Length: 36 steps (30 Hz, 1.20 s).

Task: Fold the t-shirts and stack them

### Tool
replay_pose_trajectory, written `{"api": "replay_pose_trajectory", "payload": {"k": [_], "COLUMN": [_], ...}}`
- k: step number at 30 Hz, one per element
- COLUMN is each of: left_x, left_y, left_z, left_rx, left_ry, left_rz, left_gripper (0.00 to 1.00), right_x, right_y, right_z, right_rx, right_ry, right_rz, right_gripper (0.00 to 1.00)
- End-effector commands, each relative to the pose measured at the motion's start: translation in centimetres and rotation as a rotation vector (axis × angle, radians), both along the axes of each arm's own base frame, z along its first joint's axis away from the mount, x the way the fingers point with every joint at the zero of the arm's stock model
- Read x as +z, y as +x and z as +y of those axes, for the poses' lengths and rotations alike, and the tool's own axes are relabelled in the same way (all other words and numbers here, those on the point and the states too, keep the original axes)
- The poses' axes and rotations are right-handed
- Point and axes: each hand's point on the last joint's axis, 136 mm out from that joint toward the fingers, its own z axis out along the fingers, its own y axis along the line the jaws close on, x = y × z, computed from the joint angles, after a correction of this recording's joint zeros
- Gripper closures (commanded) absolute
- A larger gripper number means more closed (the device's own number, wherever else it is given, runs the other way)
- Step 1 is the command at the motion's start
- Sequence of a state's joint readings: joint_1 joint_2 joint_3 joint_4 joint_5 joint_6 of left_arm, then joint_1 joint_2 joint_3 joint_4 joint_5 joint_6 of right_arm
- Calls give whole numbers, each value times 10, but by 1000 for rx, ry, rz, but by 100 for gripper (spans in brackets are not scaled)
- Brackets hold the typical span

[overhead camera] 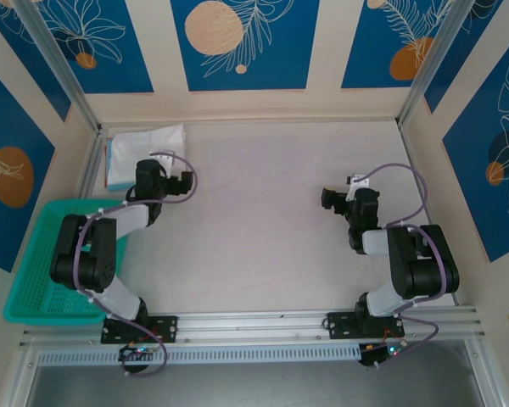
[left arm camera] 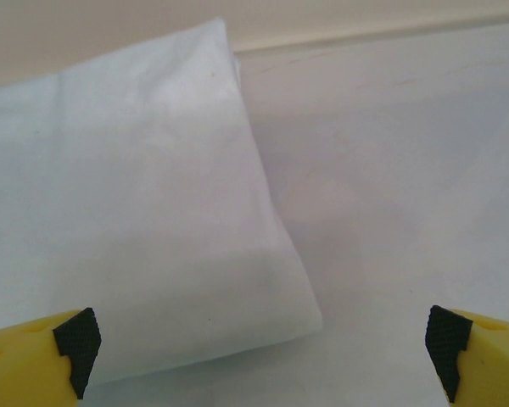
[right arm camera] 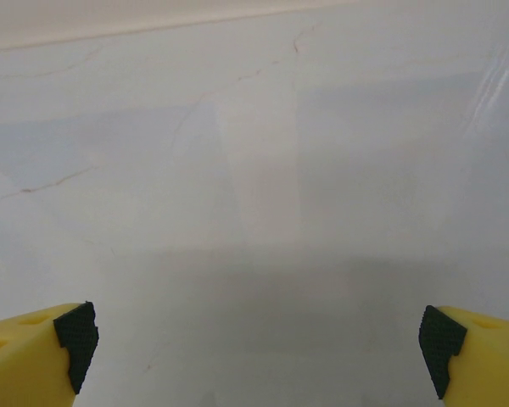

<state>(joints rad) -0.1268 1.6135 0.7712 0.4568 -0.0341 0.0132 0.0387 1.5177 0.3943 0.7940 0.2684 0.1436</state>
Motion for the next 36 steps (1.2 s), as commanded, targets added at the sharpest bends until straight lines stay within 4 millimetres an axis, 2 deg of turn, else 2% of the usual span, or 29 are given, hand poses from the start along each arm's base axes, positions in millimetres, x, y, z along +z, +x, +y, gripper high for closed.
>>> {"api": "replay_pose_trajectory", "payload": {"k": [1, 5, 7, 12, 17, 21, 24, 28, 31, 36], "left_x": [10, 22, 20, 8, -21, -22, -23, -32, -29, -36], "left_y": [-3, -22, -35, -52, -67, -63, -57, -49, -58, -59], "left_z": [6, 10, 15, 34, 24, 9, 4, 22, 24, 31], "left_rx": [20, 29, 30, 82, 11, -97, -129, -40, -35, 23], "left_ry": [-8, -4, 36, 24, -3, 9, 14, -23, -21, 3], "left_rz": [-27, -25, -11, -9, 7, 14, -5, 9, -54, -75], "left_gripper": [0, 0, 0, 0, 0, 0, 0, 0, 0, 0], "right_x": [12, 11, 11, 12, 12, 11, 12, 12, 12, 13], "right_y": [5, 4, 4, 4, 3, 4, 4, 5, 4, 2], "right_z": [-1, -1, -1, 0, 7, 9, 8, 9, 9, 12], "right_rx": [5, 7, 7, 8, 54, 67, 65, 64, 61, 67], "right_ry": [-11, -10, -10, -10, -10, -11, -11, -13, -17, -37], "right_rz": [-59, -58, -58, -60, -63, -57, -60, -60, -63, -80], "right_gripper": [1, 1, 1, 1, 1, 1, 1, 1, 1, 1]}}
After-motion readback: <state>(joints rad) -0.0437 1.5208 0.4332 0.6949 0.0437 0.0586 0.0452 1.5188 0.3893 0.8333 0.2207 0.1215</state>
